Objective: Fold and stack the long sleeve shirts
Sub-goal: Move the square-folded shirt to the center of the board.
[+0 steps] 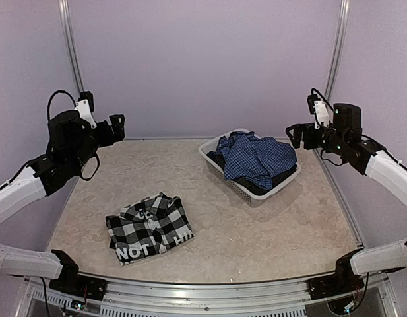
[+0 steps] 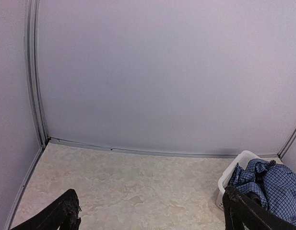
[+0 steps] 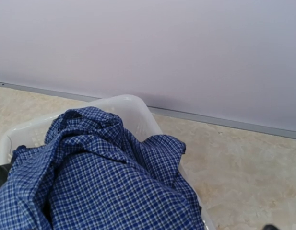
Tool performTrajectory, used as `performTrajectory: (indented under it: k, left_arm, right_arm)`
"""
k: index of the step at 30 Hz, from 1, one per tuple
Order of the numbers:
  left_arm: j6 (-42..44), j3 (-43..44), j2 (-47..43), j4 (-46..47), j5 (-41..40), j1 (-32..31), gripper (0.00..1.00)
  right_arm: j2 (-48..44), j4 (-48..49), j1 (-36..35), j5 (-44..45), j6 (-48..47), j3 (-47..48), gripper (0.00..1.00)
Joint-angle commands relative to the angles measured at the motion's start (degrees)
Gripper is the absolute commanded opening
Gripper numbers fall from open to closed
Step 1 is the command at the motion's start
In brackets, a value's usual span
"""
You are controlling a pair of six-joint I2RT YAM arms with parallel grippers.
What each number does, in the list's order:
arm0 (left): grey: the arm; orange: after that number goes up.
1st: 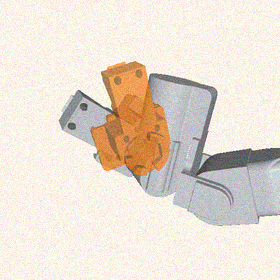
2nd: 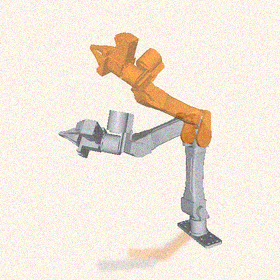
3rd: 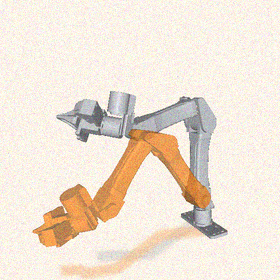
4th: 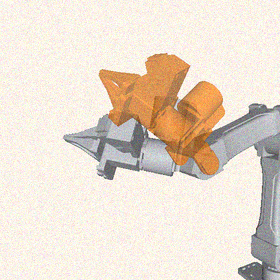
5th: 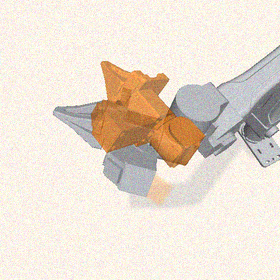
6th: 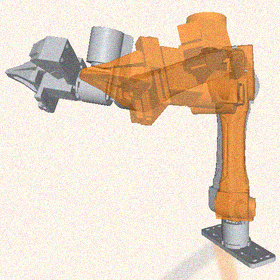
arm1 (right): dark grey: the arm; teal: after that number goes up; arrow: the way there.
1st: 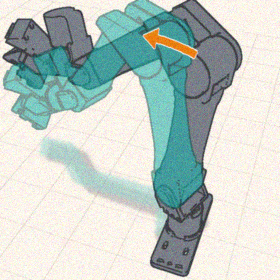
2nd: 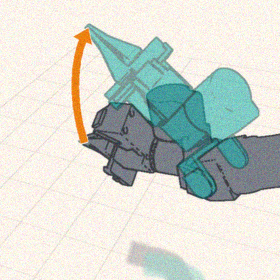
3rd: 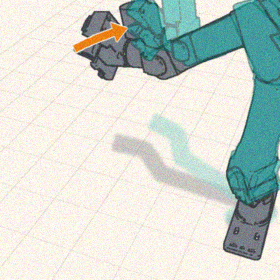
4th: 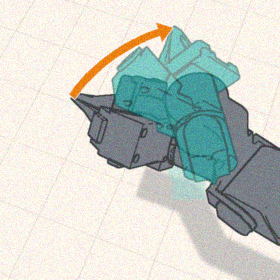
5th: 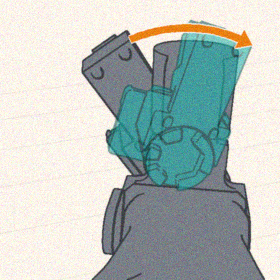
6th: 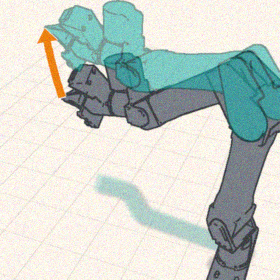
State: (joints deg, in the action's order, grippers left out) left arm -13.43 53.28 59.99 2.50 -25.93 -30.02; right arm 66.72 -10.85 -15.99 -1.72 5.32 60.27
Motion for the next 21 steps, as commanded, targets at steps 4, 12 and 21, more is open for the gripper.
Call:
performTrajectory:
  k: [4, 12, 21]
  left_arm:
    - [-0.28, -0.27, 0.92, 0.06, 1.27, 0.31, 0.99]
    - [-0.11, -0.41, 0.83, -0.2, 1.92, 0.24, 0.99]
    - [-1.54, 1.89, 1.82, -9.35, 6.95, 0.22, 0.99]
  right_arm:
    - [-1.83, 1.27, 0.17, -0.43, -0.49, -1.23, 1.0]
    - [-1.14, 0.53, 0.2, -1.19, -0.41, -0.3, 0.99]
    - [0.67, -8.53, 0.16, -8.67, -1.71, 4.85, 1.0]
